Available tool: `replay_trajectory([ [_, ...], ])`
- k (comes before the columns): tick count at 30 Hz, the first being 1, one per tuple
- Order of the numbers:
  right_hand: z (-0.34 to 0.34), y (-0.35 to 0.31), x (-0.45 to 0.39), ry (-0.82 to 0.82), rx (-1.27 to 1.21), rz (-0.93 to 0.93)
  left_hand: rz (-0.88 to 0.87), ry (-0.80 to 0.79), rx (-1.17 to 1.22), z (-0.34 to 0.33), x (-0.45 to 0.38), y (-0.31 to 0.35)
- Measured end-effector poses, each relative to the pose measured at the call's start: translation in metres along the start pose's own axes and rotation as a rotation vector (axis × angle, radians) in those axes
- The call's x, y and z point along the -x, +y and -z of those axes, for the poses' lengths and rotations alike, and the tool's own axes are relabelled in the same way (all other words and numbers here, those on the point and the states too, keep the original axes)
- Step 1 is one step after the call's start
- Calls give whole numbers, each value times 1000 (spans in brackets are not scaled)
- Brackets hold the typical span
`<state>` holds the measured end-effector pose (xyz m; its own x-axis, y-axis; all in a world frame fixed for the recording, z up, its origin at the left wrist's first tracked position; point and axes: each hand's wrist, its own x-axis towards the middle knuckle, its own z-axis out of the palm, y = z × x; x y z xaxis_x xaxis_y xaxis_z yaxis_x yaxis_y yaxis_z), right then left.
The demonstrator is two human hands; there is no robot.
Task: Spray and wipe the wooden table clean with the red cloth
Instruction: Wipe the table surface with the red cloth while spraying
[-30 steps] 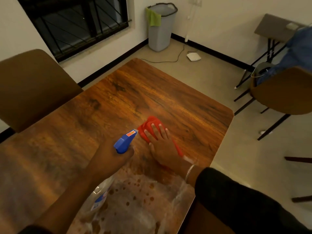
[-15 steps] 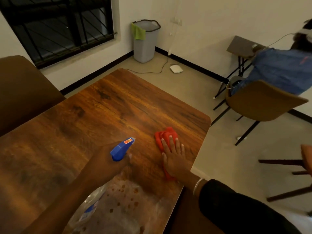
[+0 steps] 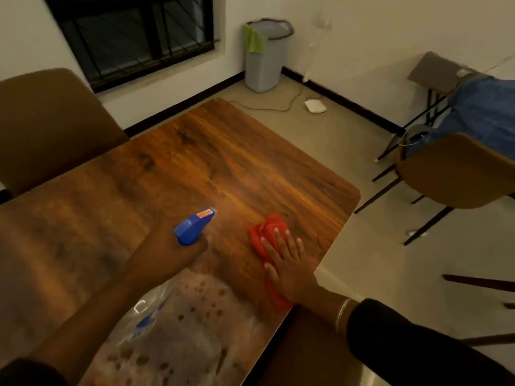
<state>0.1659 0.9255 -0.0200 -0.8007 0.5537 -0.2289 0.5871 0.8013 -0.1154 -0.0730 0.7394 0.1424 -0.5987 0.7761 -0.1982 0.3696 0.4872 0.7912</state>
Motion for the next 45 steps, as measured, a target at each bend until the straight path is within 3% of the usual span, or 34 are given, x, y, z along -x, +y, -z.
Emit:
replay_trajectory([
  [3,-19,-28,16,51,-22,34,23,67,30,24,25,-11],
  [7,-54,-77,63,59,10,514,47,68,12,43,59,-25],
  [9,-54,-89,59,42,58,665,88,79,22,50,76,-36],
  [12,-28,-108,3,56,94,604,141,105,83,56,103,-60],
  [16,7,-164,-83,17,27,314,181,152,81,58,137,-95],
  [19,5,-202,-96,52,-10,239,174,174,68,64,162,-112],
  [21,-10,-218,-73,51,20,354,172,181,67,71,176,-122],
  [24,-51,-234,10,63,45,718,187,223,94,83,194,-135],
  [26,-77,-232,70,47,-8,853,183,256,109,88,201,-139],
  [28,-90,-223,100,8,-9,882,179,289,115,93,207,-144],
  [31,-72,-229,69,18,24,833,181,302,121,99,214,-151],
  [36,-23,-296,-34,9,42,469,209,304,157,102,232,-164],
  [38,-16,-316,-49,13,20,431,214,311,160,103,242,-167],
  [41,-23,-337,-33,35,67,548,228,368,192,106,256,-173],
  [45,-54,-366,23,-86,124,972,222,406,216,116,281,-186],
])
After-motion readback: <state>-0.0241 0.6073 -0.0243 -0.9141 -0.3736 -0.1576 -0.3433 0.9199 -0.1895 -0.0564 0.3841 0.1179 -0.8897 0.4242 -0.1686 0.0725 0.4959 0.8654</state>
